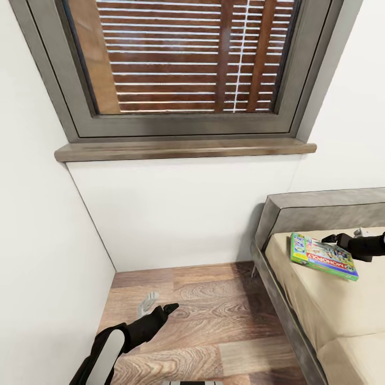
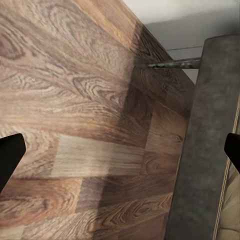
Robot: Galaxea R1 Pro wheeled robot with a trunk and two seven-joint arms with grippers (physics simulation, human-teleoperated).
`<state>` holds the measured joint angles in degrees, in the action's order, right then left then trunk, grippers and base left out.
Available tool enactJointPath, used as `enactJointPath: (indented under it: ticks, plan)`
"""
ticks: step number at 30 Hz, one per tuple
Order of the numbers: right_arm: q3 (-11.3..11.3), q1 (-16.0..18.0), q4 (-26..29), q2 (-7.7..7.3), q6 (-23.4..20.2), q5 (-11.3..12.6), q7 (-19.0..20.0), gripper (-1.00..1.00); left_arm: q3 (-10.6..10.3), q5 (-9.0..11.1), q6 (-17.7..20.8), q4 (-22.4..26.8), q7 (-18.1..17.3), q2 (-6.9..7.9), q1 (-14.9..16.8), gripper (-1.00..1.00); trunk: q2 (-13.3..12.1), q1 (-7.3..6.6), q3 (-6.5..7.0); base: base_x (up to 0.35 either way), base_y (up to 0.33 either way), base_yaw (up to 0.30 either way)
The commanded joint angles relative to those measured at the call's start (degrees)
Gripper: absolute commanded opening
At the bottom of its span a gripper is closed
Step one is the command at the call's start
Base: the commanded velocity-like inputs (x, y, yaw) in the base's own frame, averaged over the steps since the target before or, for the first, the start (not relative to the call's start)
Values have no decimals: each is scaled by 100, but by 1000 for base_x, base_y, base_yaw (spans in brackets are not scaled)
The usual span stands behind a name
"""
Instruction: Put all the toys in the child's room - the three board games (two on the bed and one on the table), the two jigsaw puzzles on the table, and the tennis ball on the table - inside the toy box on the table in the child's room.
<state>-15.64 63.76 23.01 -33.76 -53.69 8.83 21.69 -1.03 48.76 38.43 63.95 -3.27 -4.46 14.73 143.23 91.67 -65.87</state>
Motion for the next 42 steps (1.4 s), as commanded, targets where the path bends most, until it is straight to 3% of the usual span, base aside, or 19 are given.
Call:
enactJointPath:
  ticks: [1,22,42]
  plan:
    - [-27,-2,-130,4,-54,74,-2,100,6,-7,24,1,-16,-2,3,100,1,0,-6,0,0,15]
    - [-27,-2,-130,-2,-45,67,-5,100,6,-7,24,1,-16,-2,3,100,1,0,-6,0,0,4]
    - [-27,-62,-128,-26,-53,74,6,100,6,-7,24,2,-15,-4,3,100,1,0,-6,0,0,105]
